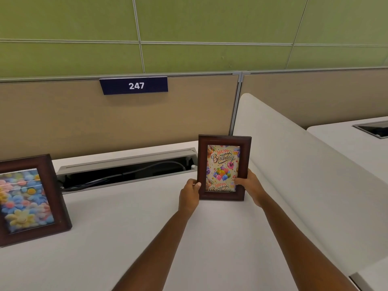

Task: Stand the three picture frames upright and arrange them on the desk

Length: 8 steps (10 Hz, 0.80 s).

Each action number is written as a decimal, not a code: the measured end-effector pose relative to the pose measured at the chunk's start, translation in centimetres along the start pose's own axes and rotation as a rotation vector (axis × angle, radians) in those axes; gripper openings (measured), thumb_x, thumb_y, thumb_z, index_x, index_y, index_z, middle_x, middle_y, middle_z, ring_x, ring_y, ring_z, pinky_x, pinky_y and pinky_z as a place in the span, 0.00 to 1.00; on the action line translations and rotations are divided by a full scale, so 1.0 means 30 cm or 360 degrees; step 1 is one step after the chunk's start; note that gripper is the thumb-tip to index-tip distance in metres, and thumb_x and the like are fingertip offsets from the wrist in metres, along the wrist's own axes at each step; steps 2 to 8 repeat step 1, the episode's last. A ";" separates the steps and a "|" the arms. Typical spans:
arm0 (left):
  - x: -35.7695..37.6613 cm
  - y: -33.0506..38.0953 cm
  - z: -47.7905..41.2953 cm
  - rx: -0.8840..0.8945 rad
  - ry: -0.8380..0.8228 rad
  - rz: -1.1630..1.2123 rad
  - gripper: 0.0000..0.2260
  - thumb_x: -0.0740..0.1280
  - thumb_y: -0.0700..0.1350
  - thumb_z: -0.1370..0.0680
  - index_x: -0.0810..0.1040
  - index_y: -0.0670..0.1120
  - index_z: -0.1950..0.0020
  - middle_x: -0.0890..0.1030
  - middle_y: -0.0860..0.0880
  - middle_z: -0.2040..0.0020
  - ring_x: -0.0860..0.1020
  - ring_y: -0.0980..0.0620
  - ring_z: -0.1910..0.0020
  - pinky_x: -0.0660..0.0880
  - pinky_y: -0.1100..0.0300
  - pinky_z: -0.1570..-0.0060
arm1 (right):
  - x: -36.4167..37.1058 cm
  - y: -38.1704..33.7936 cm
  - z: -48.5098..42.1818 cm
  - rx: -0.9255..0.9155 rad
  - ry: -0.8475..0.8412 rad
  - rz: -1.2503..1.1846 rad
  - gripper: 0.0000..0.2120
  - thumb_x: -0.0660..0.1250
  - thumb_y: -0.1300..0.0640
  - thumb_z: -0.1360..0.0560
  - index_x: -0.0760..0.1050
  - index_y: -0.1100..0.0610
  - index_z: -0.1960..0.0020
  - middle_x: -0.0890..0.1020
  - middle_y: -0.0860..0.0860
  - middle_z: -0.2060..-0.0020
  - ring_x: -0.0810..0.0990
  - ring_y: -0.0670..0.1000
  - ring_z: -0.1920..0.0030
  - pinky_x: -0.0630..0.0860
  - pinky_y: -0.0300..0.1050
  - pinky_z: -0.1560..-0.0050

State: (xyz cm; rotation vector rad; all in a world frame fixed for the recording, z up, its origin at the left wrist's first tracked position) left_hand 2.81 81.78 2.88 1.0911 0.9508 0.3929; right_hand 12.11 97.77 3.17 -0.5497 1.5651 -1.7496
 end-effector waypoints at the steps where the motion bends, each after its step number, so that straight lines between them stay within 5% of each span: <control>1: 0.010 -0.060 0.044 0.0036 0.0007 -0.0090 0.16 0.54 0.43 0.19 0.65 0.38 0.33 0.73 0.39 0.33 0.73 0.43 0.35 0.72 0.53 0.37 | 0.000 0.051 0.049 -0.0037 0.0052 0.0108 0.29 0.67 0.67 0.29 0.60 0.58 0.32 0.72 0.59 0.35 0.74 0.53 0.43 0.74 0.48 0.47; 8: 0.010 -0.060 0.044 0.0036 0.0007 -0.0090 0.16 0.54 0.43 0.19 0.65 0.38 0.33 0.73 0.39 0.33 0.73 0.43 0.35 0.72 0.53 0.37 | 0.000 0.051 0.049 -0.0037 0.0052 0.0108 0.29 0.67 0.67 0.29 0.60 0.58 0.32 0.72 0.59 0.35 0.74 0.53 0.43 0.74 0.48 0.47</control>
Point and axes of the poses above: each hand's wrist, its own z-axis away from the middle knuckle, its own x-axis out of the palm, y = z × x, the point moved 1 cm from there along -z, towards the middle knuckle
